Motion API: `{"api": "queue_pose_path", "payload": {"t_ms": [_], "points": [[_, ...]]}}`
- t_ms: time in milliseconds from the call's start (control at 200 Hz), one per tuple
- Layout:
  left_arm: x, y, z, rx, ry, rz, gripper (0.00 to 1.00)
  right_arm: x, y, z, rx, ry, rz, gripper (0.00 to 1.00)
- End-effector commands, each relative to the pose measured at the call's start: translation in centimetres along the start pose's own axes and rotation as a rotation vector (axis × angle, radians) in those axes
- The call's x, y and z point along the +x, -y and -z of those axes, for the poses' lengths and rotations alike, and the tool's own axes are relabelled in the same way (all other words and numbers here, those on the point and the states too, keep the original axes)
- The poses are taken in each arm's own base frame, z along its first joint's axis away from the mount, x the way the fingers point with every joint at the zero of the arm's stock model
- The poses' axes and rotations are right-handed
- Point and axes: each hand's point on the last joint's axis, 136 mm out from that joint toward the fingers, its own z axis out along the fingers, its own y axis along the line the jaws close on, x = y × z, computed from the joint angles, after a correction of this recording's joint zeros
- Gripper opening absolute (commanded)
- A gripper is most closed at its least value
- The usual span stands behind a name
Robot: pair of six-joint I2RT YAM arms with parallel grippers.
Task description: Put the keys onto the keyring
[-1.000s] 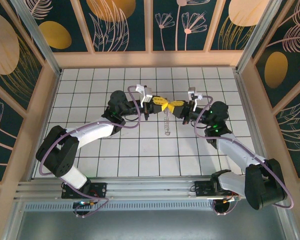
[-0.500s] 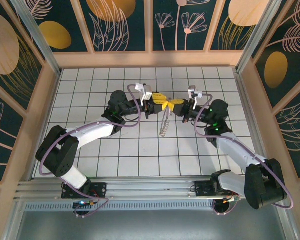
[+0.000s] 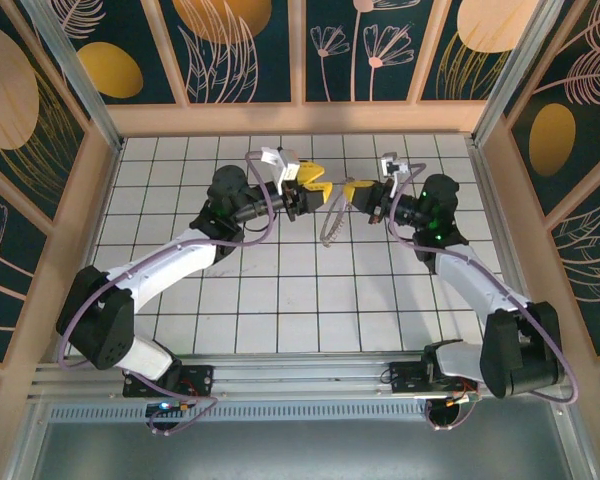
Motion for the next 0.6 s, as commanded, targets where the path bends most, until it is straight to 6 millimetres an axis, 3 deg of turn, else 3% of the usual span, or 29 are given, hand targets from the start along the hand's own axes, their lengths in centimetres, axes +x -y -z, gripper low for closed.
{"api": "queue_pose_path", "payload": {"t_ms": [0,155,370,390,596], "points": [[0.4,-2.1,-0.3,-0.032,-0.022,0.083,0.46,-2.0,0.0,-0.3,-0.021,0.005,0.031,0.0],[0.8,-4.2,-0.7,-0.017,-0.005,0.218,0.47,-3.2,1.1,-0.4,-0.023,0.01,0.002,0.0],[0.8,-5.4,-1.1,0.053,0.015,0.336,0.47,-4.0,2.9,-1.7,-0.039,-0.039,-0.06,0.0],[1.8,-5.9,-1.3,0.056,0.007,0.362,0.47,-4.1,3.1,-1.8,-0.039,-0.043,-0.067,0.0],[1.9,-6.9,-0.5,0.11,0.064,0.462,0.48,-4.1,4.1,-2.9,-0.073,-0.073,-0.135,0.0]]}}
